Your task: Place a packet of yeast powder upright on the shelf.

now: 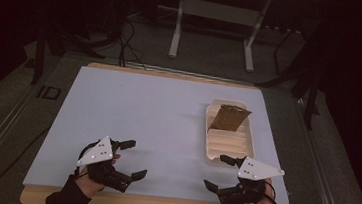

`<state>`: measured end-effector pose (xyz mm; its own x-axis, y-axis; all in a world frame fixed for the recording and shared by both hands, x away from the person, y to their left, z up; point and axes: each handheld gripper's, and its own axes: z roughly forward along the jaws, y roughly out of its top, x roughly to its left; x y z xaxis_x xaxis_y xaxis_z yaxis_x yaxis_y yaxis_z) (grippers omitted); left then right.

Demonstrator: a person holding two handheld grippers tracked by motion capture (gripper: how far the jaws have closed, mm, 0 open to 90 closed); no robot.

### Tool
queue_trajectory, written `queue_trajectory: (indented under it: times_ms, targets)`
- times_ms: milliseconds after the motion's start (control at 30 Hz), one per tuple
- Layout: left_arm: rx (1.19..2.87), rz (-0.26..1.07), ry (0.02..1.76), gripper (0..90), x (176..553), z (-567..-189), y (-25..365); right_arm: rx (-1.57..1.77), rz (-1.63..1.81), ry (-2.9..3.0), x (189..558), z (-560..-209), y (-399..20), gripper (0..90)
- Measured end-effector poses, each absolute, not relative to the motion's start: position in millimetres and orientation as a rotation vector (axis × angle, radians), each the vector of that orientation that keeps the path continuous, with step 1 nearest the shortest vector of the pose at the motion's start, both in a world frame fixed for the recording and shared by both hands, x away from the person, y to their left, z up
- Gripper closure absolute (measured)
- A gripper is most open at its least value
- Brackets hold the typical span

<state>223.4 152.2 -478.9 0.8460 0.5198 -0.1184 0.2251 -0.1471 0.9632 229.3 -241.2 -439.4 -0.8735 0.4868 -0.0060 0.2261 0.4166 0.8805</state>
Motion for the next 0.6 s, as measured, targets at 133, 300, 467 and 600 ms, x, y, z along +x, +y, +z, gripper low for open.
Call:
queue_trajectory:
  times_ms: [133, 300, 467, 600]
  targets:
    - [1.731, 0.281, 0.571, 3.9, 223.0, -479.0, 151.0, 0.638, 1.455, 2.448, 226.3, -449.8, -248.1, 10.5]
    - [1.732, 0.275, 0.574, 4.0, 223.1, -480.6, 150.1, 0.585, 1.413, 2.449, 222.8, -460.7, -252.1, 10.5]
    - [1.745, 0.278, 0.558, 4.0, 221.2, -481.1, 148.4, 0.587, 1.404, 2.422, 223.9, -465.3, -257.1, 10.5]
    - [1.745, 0.268, 0.561, 4.0, 221.8, -483.4, 146.2, 0.616, 1.435, 2.365, 225.7, -463.9, -262.5, 10.5]
